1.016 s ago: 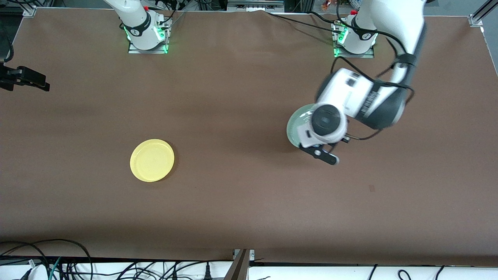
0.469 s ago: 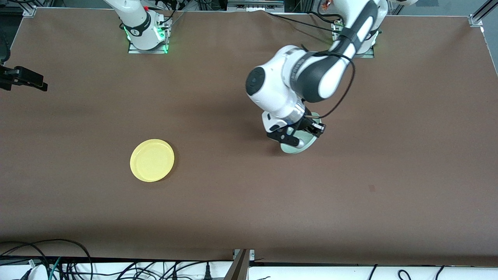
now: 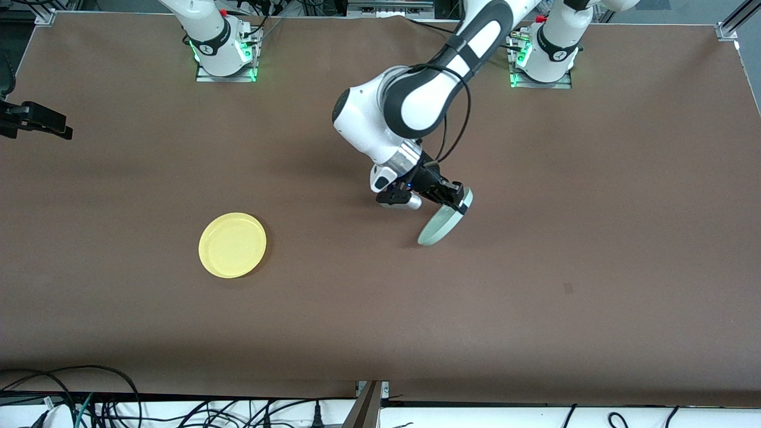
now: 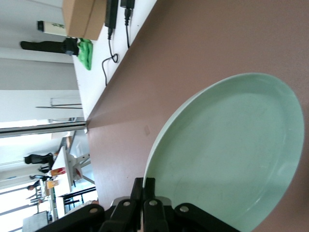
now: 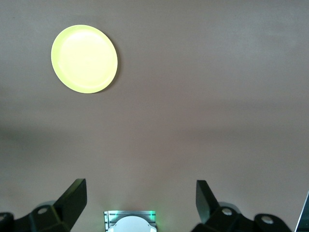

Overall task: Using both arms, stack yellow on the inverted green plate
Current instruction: 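Lift the green plate with the left gripper and flip it over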

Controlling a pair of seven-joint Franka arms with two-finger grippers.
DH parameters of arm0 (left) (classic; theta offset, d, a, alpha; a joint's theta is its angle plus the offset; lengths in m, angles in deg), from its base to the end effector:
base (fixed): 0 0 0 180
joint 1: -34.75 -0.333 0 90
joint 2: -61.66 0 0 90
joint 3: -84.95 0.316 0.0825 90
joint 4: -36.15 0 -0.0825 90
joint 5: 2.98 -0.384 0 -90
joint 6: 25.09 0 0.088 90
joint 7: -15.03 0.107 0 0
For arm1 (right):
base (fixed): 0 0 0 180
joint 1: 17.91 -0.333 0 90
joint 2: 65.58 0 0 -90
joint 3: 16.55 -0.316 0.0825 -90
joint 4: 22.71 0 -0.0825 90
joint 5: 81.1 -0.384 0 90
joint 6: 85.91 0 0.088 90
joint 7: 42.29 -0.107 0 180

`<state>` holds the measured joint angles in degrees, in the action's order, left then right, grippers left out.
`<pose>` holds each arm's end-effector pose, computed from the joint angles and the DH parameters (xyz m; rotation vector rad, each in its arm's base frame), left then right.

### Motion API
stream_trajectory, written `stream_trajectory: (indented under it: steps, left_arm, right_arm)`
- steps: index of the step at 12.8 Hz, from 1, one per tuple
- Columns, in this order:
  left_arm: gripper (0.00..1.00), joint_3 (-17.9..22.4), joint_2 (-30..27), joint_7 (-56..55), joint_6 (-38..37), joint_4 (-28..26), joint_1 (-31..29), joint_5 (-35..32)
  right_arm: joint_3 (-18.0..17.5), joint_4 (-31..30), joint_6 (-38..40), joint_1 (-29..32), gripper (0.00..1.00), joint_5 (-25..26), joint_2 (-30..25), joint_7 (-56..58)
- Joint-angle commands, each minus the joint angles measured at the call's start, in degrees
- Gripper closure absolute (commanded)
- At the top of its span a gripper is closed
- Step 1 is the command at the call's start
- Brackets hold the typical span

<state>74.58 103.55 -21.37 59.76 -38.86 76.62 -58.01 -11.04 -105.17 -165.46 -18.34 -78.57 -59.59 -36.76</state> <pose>0.5186 -0.4677 0.3136 -2.1266 0.4942 -0.2510 0.5645 -0.0524 0.6126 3.0924 0.0046 -0.2466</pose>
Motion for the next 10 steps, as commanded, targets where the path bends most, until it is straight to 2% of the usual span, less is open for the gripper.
stream_trajectory:
  steps: [1, 3, 5, 10]
  left_arm:
    - [1.0, 1.7, 4.6, -5.9, -4.5, 2.5, 4.4, -5.9]
    - [1.0, 3.5, 6.0, -6.8, -5.9, 2.6, 6.0, -6.3]
    - [1.0, 7.9, 7.6, -8.9, -7.0, 2.6, 10.0, -6.1]
    - [1.0, 8.3, 10.7, -17.1, -7.2, 3.2, 12.1, -3.7]
  right_arm:
    - [-0.2, 1.3, 0.2, 0.7, 0.0, -0.9, 1.0, 0.4]
    - [-0.3, 1.3, -0.1, 0.7, 0.0, -0.9, 1.0, 0.4]
    - [-0.4, 1.3, -0.5, 0.5, 0.0, -1.0, 2.1, 0.2]
    - [-0.2, 1.3, -2.6, 0.8, 0.0, -0.8, 8.2, 1.5]
